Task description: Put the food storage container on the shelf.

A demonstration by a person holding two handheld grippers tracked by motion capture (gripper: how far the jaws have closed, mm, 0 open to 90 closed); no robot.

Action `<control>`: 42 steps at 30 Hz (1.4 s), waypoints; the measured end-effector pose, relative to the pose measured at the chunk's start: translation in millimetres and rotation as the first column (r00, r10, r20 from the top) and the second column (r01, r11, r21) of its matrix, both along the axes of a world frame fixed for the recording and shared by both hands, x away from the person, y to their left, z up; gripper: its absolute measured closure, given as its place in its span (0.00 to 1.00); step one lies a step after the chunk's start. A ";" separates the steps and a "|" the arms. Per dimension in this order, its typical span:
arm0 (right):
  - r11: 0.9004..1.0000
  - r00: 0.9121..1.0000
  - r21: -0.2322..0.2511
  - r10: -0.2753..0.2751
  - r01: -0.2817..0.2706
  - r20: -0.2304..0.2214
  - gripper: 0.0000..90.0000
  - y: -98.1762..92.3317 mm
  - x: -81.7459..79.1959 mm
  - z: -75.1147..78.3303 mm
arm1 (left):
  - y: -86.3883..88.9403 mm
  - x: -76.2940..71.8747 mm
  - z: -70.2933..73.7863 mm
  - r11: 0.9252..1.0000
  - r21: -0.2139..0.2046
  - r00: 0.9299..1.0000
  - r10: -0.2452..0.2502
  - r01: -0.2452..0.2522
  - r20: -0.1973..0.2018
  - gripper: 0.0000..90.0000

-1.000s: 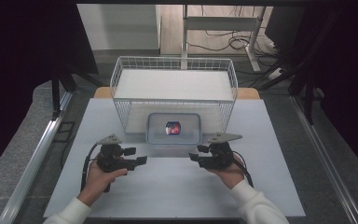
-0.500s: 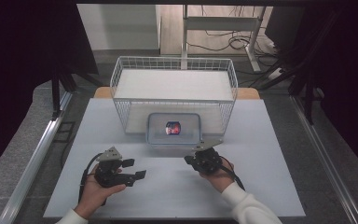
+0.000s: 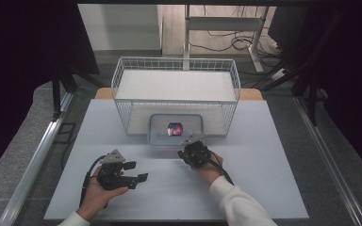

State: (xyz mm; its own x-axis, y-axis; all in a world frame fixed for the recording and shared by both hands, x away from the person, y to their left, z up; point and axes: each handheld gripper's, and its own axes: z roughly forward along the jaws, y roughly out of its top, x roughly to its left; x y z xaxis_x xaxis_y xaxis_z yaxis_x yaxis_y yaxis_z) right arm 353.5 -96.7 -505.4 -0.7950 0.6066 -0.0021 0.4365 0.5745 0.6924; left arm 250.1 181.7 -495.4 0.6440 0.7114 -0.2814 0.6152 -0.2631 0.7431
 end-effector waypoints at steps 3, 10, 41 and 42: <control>1.000 1.000 -0.012 -0.011 0.011 -0.005 0.99 4.8 6.0 -5.3 | 0.5 0.4 -0.2 1.000 -0.004 1.000 0.001 -0.001 0.000 0.31; 0.999 0.999 -0.027 -0.031 0.031 -0.008 0.99 12.3 11.3 -14.4 | 5.1 1.7 0.2 1.000 -0.022 1.000 0.011 -0.012 -0.007 0.31; 0.985 0.987 0.059 -0.160 0.161 -0.022 0.99 23.2 56.8 2.8 | 10.6 4.0 -1.4 0.999 -0.033 0.999 0.028 -0.029 -0.022 0.31; 0.985 0.987 0.059 -0.160 0.161 -0.022 0.99 23.2 56.8 2.8 | 10.6 4.0 -1.4 0.999 -0.033 0.999 0.028 -0.029 -0.022 0.31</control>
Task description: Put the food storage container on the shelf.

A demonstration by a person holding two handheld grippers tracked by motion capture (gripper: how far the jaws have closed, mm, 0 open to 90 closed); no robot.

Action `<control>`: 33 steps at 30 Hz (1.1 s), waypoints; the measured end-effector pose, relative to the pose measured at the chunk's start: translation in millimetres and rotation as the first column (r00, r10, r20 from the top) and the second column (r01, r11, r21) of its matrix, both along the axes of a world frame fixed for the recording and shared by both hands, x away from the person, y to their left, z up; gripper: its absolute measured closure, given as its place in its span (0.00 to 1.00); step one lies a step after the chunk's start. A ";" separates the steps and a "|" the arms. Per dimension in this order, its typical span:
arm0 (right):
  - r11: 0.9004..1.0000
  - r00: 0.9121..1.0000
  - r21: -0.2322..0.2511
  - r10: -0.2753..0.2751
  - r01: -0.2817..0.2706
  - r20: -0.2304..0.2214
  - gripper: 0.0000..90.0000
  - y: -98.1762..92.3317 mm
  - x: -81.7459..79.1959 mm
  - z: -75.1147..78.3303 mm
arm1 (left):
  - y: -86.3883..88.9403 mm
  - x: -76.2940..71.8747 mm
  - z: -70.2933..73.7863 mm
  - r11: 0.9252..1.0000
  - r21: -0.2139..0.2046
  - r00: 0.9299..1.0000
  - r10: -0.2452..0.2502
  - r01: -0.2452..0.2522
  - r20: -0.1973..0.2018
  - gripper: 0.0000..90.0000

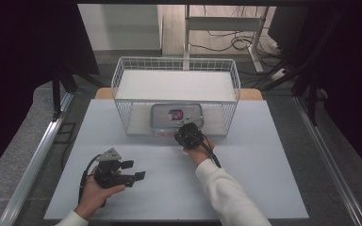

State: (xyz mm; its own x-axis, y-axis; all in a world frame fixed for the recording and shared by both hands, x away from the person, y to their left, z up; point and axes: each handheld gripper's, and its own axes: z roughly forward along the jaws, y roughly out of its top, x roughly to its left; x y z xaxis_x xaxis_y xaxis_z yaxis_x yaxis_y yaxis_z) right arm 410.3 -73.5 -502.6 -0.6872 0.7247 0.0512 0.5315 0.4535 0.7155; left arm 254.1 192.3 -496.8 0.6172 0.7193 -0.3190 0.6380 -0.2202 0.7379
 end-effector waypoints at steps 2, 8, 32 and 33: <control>1.000 1.000 -0.004 -0.006 0.006 0.002 0.99 0.2 3.8 0.3 | 0.1 0.2 -0.4 1.000 -0.001 1.000 0.002 -0.002 0.000 0.31; 1.000 1.000 0.003 -0.027 0.027 -0.002 0.99 3.2 14.2 -0.8 | 0.4 0.8 -1.0 1.000 0.001 1.000 0.003 -0.003 -0.002 0.31; 1.000 1.000 -0.003 0.016 -0.016 0.016 0.99 -6.5 1.7 17.9 | 4.6 1.5 -0.4 1.000 -0.003 1.000 0.018 -0.018 0.000 0.31; 1.000 1.000 -0.001 0.025 -0.025 0.019 0.99 -10.9 -2.5 20.8 | 4.4 1.5 -0.4 1.000 -0.002 1.000 0.018 -0.018 0.000 0.31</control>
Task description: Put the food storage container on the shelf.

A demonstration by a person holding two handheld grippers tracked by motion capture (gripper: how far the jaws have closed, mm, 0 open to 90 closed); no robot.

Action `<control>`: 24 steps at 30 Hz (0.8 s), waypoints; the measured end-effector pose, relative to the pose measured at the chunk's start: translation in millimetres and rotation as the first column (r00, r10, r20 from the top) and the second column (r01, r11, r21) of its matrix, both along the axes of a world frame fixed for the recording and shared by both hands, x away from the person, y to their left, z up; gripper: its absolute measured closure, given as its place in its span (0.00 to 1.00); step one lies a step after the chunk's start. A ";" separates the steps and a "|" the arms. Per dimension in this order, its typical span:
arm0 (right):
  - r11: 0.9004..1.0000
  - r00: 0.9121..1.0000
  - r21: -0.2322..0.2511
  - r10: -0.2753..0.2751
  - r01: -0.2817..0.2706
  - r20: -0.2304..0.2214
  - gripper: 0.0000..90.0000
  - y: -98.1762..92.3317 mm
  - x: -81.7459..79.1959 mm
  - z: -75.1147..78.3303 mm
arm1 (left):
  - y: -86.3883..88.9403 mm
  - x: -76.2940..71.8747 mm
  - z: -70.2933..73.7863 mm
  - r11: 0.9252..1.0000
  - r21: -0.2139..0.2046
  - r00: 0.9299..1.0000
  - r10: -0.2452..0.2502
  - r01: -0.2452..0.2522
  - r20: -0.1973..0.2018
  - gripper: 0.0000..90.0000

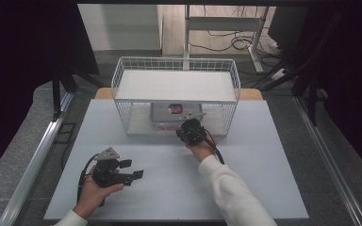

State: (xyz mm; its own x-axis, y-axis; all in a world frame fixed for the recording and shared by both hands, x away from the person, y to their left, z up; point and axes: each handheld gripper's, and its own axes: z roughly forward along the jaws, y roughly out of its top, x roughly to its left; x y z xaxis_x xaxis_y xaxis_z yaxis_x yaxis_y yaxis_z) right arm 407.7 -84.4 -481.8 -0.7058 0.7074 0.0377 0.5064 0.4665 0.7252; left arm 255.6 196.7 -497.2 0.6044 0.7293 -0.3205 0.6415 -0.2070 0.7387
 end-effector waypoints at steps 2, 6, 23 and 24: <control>1.000 1.000 0.003 0.026 -0.026 0.009 0.99 -14.5 -14.0 8.1 | -0.9 0.0 -0.2 1.000 0.003 1.000 0.002 -0.002 -0.001 0.31; 0.998 0.998 0.013 0.056 -0.056 0.017 0.99 -30.9 -31.5 16.0 | -1.2 -0.2 -0.3 1.000 0.006 1.000 0.007 -0.007 -0.002 0.31; 0.998 1.000 0.056 0.025 -0.024 -0.003 0.73 -162.1 -145.3 4.5 | 1.1 -23.8 0.5 0.998 0.037 0.999 0.044 -0.045 0.020 0.31; 0.999 1.000 0.048 -0.021 0.021 0.010 0.54 -169.9 -152.1 3.4 | 2.2 -24.6 1.3 0.998 0.034 0.998 0.050 -0.051 0.024 0.31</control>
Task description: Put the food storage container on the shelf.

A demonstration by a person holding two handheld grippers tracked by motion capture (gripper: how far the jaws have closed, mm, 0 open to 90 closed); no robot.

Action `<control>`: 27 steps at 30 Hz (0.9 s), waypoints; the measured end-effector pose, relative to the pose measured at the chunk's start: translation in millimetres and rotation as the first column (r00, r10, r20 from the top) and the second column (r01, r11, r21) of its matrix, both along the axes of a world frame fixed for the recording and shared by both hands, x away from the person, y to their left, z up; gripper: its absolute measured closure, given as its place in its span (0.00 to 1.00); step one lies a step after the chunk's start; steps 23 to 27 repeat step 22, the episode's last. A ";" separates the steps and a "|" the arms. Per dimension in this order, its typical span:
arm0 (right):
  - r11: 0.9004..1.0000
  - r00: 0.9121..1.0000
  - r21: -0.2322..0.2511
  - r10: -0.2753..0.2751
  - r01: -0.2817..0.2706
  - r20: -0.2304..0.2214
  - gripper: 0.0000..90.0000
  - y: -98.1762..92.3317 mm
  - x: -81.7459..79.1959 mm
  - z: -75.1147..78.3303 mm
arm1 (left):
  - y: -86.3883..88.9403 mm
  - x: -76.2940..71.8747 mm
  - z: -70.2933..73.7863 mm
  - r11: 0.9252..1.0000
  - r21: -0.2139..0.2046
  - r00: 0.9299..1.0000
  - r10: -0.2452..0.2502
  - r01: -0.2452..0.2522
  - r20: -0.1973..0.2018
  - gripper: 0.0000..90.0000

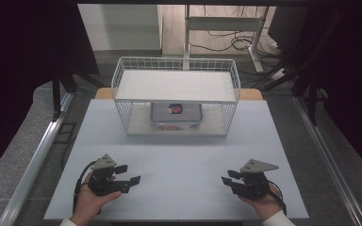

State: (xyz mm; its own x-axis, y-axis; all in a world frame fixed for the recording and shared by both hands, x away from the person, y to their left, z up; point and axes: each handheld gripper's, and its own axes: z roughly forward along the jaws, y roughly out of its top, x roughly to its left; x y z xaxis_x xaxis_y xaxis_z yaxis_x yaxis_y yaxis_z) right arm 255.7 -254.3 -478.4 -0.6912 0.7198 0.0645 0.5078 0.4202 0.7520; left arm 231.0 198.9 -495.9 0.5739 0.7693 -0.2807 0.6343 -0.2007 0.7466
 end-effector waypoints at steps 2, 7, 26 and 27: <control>1.000 1.000 0.016 -0.025 0.025 0.006 0.44 -5.6 -3.1 2.9 | -0.1 0.2 0.2 1.000 -0.003 1.000 0.003 -0.003 0.004 0.31; 0.999 0.999 0.028 -0.039 0.038 0.025 0.36 -8.9 -1.1 5.4 | -0.9 0.8 -0.7 1.000 0.004 1.000 -0.001 0.001 0.008 0.31; 0.999 0.998 0.018 -0.030 0.029 0.053 0.24 -8.1 2.7 1.3 | 1.0 2.6 -1.3 1.000 0.009 1.000 0.010 -0.010 0.021 0.29; 0.999 0.998 0.018 -0.030 0.029 0.053 0.24 -8.1 2.7 1.3 | 1.0 2.6 -1.3 1.000 0.009 1.000 0.010 -0.010 0.021 0.29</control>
